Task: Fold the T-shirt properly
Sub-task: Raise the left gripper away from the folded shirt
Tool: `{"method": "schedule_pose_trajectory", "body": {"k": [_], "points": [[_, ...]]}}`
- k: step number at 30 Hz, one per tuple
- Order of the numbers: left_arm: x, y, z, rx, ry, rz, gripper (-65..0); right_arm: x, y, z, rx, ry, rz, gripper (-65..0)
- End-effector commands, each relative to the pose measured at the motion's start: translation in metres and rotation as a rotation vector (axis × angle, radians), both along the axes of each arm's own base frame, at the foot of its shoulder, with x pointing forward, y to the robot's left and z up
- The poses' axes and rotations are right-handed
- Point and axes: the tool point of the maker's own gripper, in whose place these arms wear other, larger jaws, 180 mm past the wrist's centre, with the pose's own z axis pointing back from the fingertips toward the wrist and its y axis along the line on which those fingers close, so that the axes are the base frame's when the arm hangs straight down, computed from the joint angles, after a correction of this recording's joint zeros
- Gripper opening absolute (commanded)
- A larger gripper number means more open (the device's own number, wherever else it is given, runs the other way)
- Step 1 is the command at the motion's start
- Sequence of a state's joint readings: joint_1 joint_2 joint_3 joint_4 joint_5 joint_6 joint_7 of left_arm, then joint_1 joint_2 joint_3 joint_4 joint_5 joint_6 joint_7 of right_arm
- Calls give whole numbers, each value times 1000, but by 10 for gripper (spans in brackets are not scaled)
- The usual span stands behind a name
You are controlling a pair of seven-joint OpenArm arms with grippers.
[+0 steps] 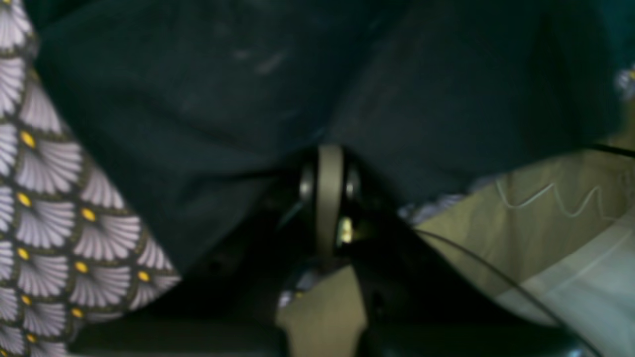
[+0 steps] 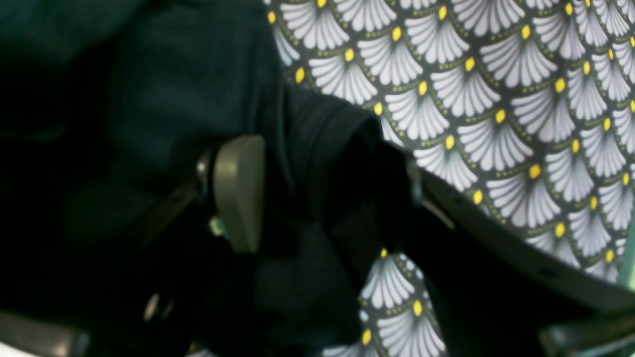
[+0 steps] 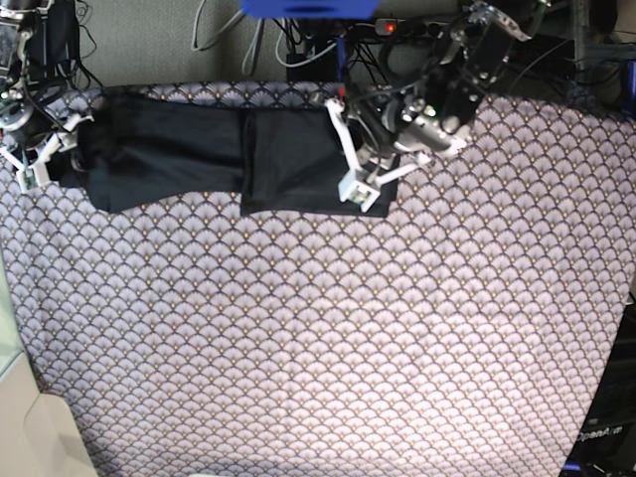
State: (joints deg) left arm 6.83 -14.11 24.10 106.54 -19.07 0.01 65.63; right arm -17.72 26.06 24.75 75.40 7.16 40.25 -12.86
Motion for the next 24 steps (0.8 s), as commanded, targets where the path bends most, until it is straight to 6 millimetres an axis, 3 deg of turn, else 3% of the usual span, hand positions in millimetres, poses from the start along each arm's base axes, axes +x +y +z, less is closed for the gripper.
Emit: {"method": "schedule_pose_trajectory", "body": {"k": [1, 7, 12, 14, 20, 24], "points": [[9, -7, 17, -37, -53, -2, -650, 11, -13, 21, -37, -60, -3, -288], [16, -14, 47, -85, -134, -8, -650, 23, -25, 58, -86, -160, -31, -288], [16, -9, 46, -68, -138, -6, -650, 14, -27, 76, -124, -186, -21, -288], [14, 6, 39, -41, -125, 16, -650, 11, -22, 76, -118, -189, -19, -288], [24, 66, 33, 2, -149, 192, -650, -3, -32, 69, -100, -174, -124, -287], [28, 87, 33, 14, -168, 260, -650, 3, -30, 64, -88, -142, -159, -287]]}}
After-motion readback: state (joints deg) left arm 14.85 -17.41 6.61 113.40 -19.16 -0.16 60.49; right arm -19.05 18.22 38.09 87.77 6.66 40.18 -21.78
